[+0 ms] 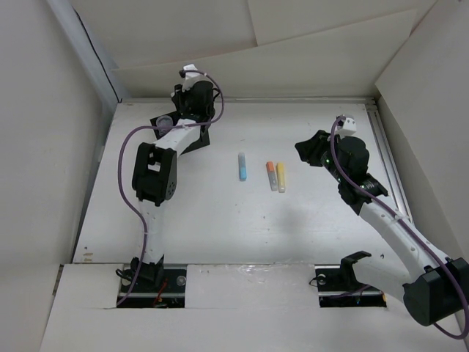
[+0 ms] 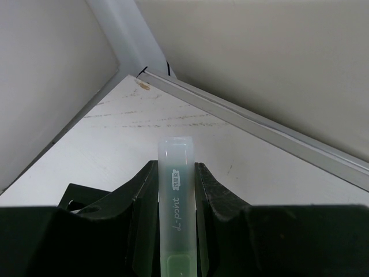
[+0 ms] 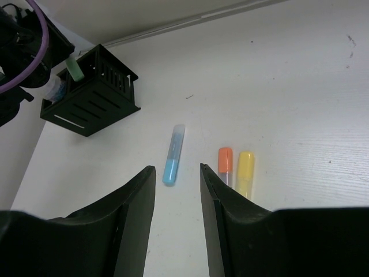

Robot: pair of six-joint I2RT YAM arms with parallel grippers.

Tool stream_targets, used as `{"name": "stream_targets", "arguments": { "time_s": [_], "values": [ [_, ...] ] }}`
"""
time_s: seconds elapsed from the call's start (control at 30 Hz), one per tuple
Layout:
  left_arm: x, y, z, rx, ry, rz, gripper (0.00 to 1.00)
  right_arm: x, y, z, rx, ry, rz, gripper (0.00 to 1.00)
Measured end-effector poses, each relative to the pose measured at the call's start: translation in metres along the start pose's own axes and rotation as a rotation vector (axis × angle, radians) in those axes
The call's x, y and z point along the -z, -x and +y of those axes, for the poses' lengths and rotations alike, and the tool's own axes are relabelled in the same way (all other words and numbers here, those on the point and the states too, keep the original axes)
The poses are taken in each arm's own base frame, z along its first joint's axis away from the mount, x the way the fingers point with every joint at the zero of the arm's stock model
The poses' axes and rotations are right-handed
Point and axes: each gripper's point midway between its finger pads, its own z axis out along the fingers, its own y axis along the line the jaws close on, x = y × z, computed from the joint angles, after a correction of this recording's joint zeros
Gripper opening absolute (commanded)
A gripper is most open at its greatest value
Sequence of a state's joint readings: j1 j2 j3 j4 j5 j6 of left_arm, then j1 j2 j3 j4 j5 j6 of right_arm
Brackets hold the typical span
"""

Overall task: Sort the stationery into containers
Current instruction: Place the stationery into the container

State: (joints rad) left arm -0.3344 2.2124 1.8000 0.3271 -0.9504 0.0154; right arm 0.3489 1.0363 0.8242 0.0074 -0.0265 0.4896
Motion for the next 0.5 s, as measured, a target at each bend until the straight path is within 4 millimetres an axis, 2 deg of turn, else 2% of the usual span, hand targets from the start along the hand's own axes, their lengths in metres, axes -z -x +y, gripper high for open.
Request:
{"name": "stream_targets", "arguments": {
  "time_s": [0.33, 0.47, 0.5],
  "values": [
    [0.008, -0.021, -0.004, -0.032, -0.006, 0.016, 0.24, 0.0, 0.0, 0.0, 0.0, 0.0, 0.0, 0.44],
    [0.014, -0.025, -0.007, -0.035, -0.007, 0.014, 0.33, 0.0, 0.0, 0.0, 0.0, 0.0, 0.0, 0.44],
    [0.015, -0.027, -0.007, -0.038, -0.007, 0.015, 0.4, 0.0, 0.0, 0.0, 0.0, 0.0, 0.0, 0.44]
  ]
}}
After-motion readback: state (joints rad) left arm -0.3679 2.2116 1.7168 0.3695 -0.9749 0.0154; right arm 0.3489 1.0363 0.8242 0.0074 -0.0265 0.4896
